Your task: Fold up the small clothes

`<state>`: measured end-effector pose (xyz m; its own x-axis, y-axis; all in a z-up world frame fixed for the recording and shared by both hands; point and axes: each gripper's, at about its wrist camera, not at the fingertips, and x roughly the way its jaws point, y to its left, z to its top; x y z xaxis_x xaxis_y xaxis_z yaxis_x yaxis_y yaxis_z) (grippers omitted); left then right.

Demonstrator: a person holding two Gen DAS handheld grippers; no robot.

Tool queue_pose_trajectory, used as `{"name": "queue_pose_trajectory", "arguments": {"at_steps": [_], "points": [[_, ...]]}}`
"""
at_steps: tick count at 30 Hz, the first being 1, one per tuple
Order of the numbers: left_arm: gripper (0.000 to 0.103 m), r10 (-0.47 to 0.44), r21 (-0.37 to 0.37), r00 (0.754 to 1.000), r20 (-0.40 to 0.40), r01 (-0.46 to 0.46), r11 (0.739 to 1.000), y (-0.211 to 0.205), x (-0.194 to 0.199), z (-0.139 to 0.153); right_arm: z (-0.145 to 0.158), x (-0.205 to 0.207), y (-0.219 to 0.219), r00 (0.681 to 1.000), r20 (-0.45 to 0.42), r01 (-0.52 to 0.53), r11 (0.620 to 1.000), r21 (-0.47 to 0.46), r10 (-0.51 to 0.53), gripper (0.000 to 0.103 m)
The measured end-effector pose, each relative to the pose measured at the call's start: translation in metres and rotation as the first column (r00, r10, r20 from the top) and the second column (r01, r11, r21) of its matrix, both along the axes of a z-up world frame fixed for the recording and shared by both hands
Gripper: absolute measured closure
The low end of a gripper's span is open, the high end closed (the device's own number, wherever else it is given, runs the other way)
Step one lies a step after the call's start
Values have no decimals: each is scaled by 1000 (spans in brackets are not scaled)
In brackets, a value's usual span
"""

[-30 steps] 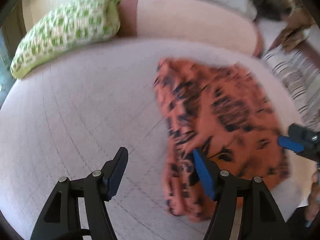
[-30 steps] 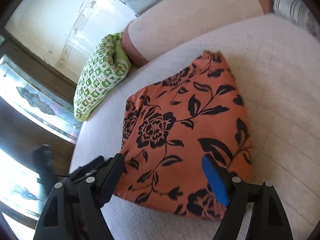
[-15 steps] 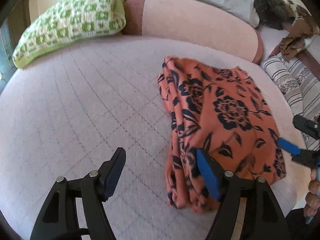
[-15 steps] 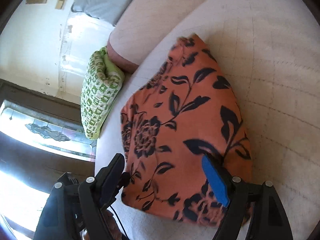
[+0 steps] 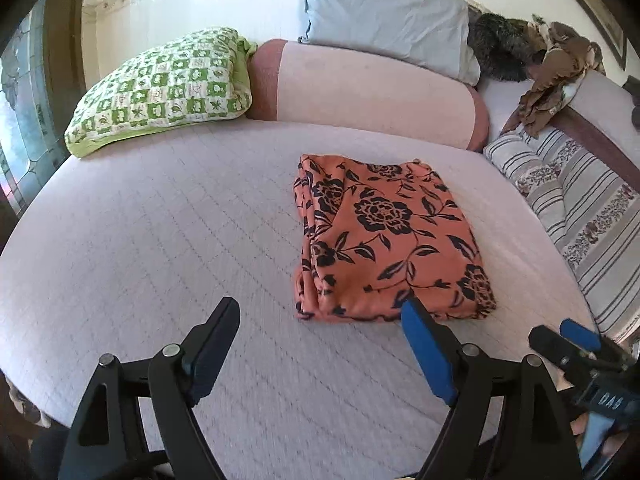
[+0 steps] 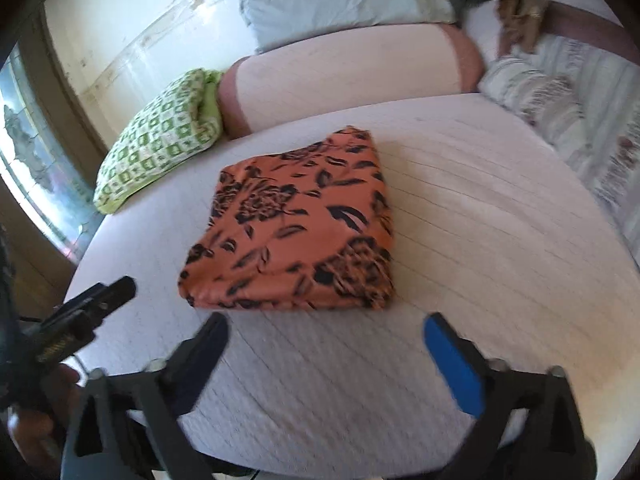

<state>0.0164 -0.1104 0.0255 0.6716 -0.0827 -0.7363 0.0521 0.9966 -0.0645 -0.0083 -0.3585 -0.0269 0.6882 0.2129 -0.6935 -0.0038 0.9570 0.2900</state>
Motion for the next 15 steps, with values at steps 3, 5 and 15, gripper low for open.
{"name": "queue_pose_trajectory", "arguments": {"at_steps": [3, 5, 15], "points": [[17, -1, 31, 1000, 9, 1, 1000, -3, -11, 8, 5, -11, 3, 1000, 20, 11, 999, -47, -10, 0], [17, 5, 42, 1000, 20, -5, 999, -4, -16, 12, 13, -14, 8, 999, 46, 7, 996, -84, -3, 0], [17, 22, 106, 1000, 16, -24, 994, -10, -29, 15, 29, -19, 23, 995, 91, -30, 984, -173, 46, 0]]}}
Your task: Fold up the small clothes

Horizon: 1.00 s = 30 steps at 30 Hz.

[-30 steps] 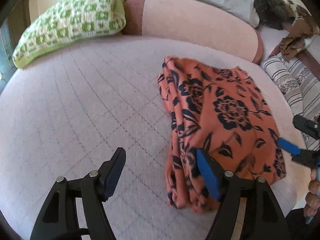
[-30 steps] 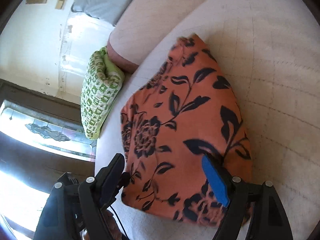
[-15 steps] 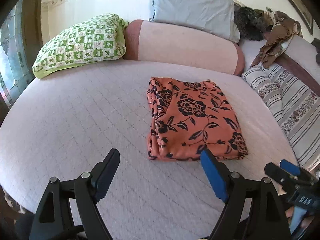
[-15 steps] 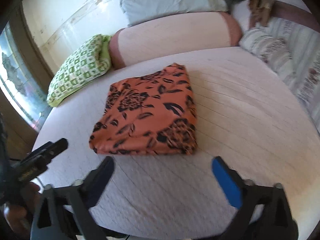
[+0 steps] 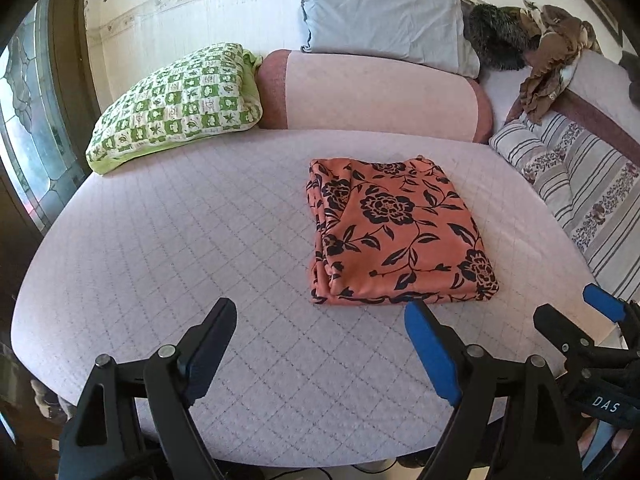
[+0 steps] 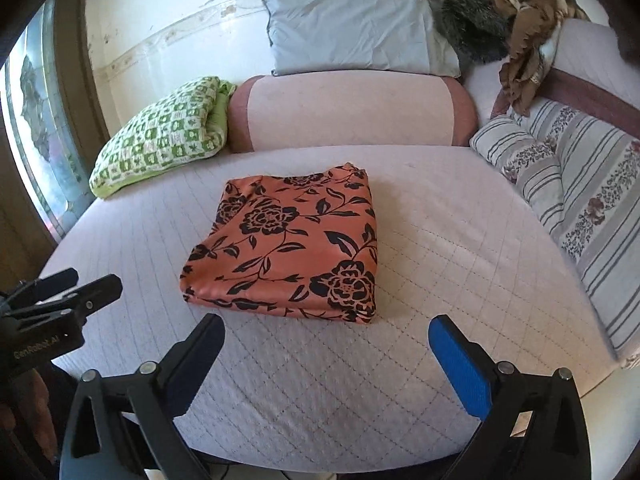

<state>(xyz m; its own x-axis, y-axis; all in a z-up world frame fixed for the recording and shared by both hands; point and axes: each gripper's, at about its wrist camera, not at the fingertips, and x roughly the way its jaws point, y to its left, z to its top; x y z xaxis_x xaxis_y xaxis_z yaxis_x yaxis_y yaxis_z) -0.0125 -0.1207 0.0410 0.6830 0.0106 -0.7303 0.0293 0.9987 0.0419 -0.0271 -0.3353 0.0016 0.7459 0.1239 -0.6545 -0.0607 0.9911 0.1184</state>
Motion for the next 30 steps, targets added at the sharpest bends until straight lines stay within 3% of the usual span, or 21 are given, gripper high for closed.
{"name": "queue_pose_trajectory", "arguments": {"at_steps": [8, 13, 25, 30], "points": [[17, 9, -8, 998, 55, -9, 1000, -3, -10, 18, 3, -2, 4, 1000, -13, -16, 999, -43, 16, 0], [17, 5, -60, 998, 57, -1, 998, -5, -9, 28, 11, -1, 3, 1000, 0, -12, 998, -69, 12, 0], [17, -2, -36, 998, 69, 4, 999, -14, -7, 33, 18, 7, 6, 1000, -3, -18, 995, -96, 18, 0], [11, -7, -35, 998, 68, 10, 999, -17, -2, 32, 21, 12, 8, 1000, 0, -21, 994, -106, 21, 0]]}}
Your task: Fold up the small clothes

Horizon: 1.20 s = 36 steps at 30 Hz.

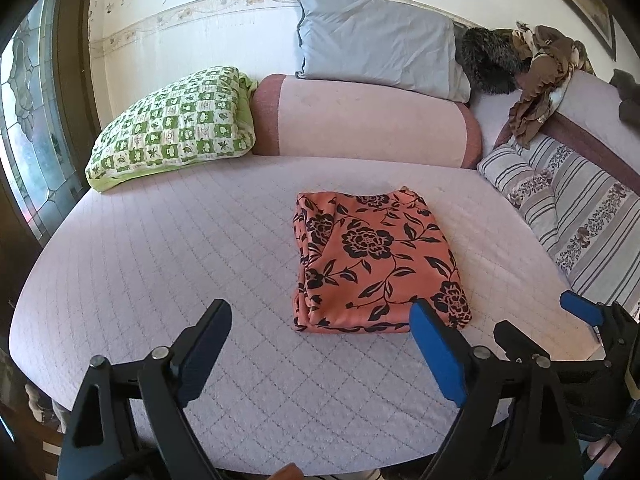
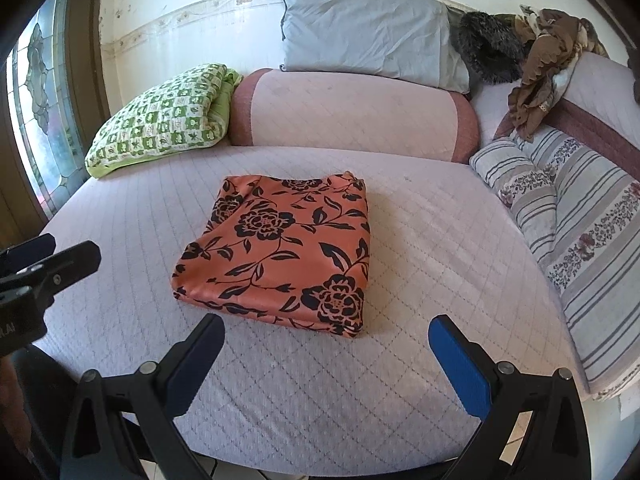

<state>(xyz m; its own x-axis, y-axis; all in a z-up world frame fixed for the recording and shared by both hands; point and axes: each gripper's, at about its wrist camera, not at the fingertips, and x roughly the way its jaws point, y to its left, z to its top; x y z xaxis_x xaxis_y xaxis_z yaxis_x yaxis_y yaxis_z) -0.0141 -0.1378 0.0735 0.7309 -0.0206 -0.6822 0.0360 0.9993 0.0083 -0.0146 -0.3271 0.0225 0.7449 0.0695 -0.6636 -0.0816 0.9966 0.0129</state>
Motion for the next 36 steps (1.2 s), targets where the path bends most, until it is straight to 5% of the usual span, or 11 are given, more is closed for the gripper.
{"name": "queue_pose_trajectory", "arguments": {"at_steps": [36], "points": [[0, 12, 33, 1000, 8, -12, 999, -12, 38, -4, -3, 33, -4, 1000, -20, -1, 1000, 4, 1, 0]]}}
